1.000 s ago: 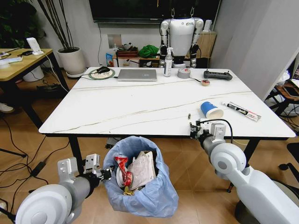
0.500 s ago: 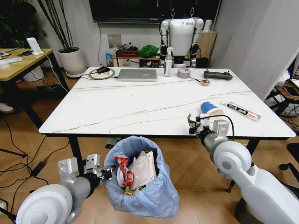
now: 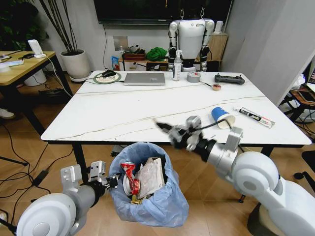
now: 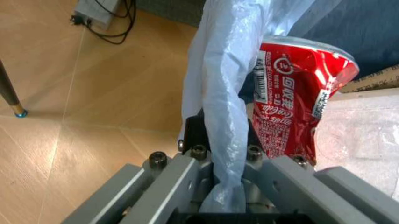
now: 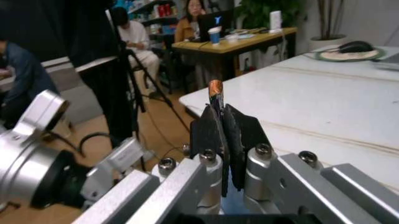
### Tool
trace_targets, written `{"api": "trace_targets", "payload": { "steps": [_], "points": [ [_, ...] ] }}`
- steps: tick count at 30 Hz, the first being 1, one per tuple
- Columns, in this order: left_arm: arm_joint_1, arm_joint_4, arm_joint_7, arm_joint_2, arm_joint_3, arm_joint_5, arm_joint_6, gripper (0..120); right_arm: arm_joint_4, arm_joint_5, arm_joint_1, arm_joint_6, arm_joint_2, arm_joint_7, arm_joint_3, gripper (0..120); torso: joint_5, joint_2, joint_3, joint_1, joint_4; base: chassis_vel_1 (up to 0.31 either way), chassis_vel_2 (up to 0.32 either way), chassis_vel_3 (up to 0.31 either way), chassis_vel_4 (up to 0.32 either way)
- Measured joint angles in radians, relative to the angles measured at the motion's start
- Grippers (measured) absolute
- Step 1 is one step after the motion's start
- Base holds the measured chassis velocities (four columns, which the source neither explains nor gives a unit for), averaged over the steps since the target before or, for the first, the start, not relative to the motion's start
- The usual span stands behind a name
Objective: Pick up the trash bin and place the trash from the table into it.
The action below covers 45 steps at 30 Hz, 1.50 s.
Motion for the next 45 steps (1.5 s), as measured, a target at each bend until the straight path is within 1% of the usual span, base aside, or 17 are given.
{"api": "trace_targets", "payload": {
  "steps": [5,8,12,13,20,21,22,24,25,26,27,29,32,33,35,37,45],
  "points": [
    [-0.004,0.000,0.000,-0.002,-0.001,0.000,0.000,0,0.008,-0.046,0.019,0.001,0.000,-0.005,-0.102,0,0.0001,0.000,0.000,0.000,0.0000,0.000,0.000,0.000,0.000],
    [-0.004,0.000,0.000,-0.004,-0.001,0.000,0.000,0,0.006,-0.072,0.016,0.000,-0.002,-0.011,-0.120,0,0.0000,0.000,0.000,0.000,-0.0001,0.000,0.000,0.000,0.000],
    [-0.003,0.000,0.000,-0.004,-0.001,0.000,0.000,0,-0.016,-0.145,0.002,0.022,0.000,-0.046,-0.132,15,0.0001,0.000,0.000,0.000,-0.0001,0.000,0.000,0.000,0.000],
    [-0.003,0.000,0.000,-0.004,-0.001,0.000,0.000,0,-0.016,-0.145,0.002,0.022,0.000,-0.046,-0.132,15,0.0001,0.000,0.000,0.000,-0.0001,0.000,0.000,0.000,0.000],
    [0.001,0.000,0.000,-0.003,-0.004,0.000,0.000,0,-0.044,-0.182,-0.003,0.051,0.008,-0.041,-0.123,43,0.0001,0.000,0.000,0.000,-0.0001,0.000,0.000,0.000,0.000],
    [0.001,0.000,0.000,-0.003,-0.004,0.000,0.000,0,-0.044,-0.182,-0.003,0.051,0.008,-0.041,-0.123,43,0.0001,0.000,0.000,0.000,-0.0001,0.000,0.000,0.000,0.000],
    [0.001,0.000,0.000,-0.003,-0.004,0.000,0.000,0,-0.047,-0.181,0.000,0.050,0.013,-0.019,-0.117,47,0.0001,0.000,0.000,0.000,-0.0002,0.000,0.000,0.000,0.000],
    [0.002,0.000,0.000,-0.002,-0.005,0.000,0.000,0,-0.053,-0.149,0.017,0.021,0.035,0.114,-0.098,57,0.0000,0.000,0.000,0.000,-0.0001,0.000,0.000,0.000,0.000],
    [0.003,0.000,-0.001,-0.002,-0.005,0.001,0.000,0,-0.059,-0.116,0.027,-0.005,0.049,0.203,-0.084,61,0.0001,0.000,0.000,0.000,-0.0001,0.000,0.000,0.000,0.000],
    [0.005,0.000,-0.001,-0.003,-0.004,0.001,0.000,0,-0.075,-0.076,0.045,-0.039,0.067,0.333,-0.058,66,0.0000,0.000,0.000,0.000,0.0000,0.000,0.000,0.000,0.000],
    [0.005,0.000,-0.001,-0.003,-0.004,0.001,0.000,0,-0.075,-0.076,0.045,-0.039,0.067,0.333,-0.058,66,0.0000,0.000,0.000,0.000,0.0000,0.000,0.000,0.000,0.000],
    [0.006,0.000,-0.001,-0.004,-0.001,0.002,0.000,0,-0.108,-0.038,0.069,-0.062,0.086,0.465,-0.024,75,0.0001,0.000,0.000,0.000,-0.0001,0.000,0.000,0.000,0.000],
    [0.006,0.000,-0.001,-0.005,0.006,0.003,0.000,0,-0.171,-0.005,0.124,-0.070,0.107,0.595,0.006,88,0.0001,0.000,0.000,0.000,-0.0002,0.000,0.000,0.000,0.000],
    [0.006,0.000,-0.001,-0.005,0.006,0.003,0.000,0,-0.171,-0.005,0.124,-0.070,0.107,0.595,0.006,88,0.0001,0.000,0.000,0.000,-0.0002,0.000,0.000,0.000,0.000],
    [0.006,0.000,-0.001,-0.005,0.008,0.003,0.000,0,-0.222,0.004,0.163,-0.073,0.126,0.651,0.009,97,0.0001,0.000,0.000,0.000,-0.0001,0.000,0.000,0.000,0.000],
    [0.006,0.000,-0.001,-0.005,0.008,0.003,0.000,0,-0.262,0.009,0.191,-0.083,0.147,0.684,0.006,99,0.0002,0.000,0.000,0.000,-0.0001,0.000,0.000,0.000,0.000],
    [0.006,0.000,-0.001,-0.004,0.005,0.003,0.000,0,-0.385,0.016,0.233,-0.131,0.242,0.800,-0.028,100,0.0001,0.000,0.000,0.000,0.0000,0.000,0.000,0.000,0.000]
  ]
}}
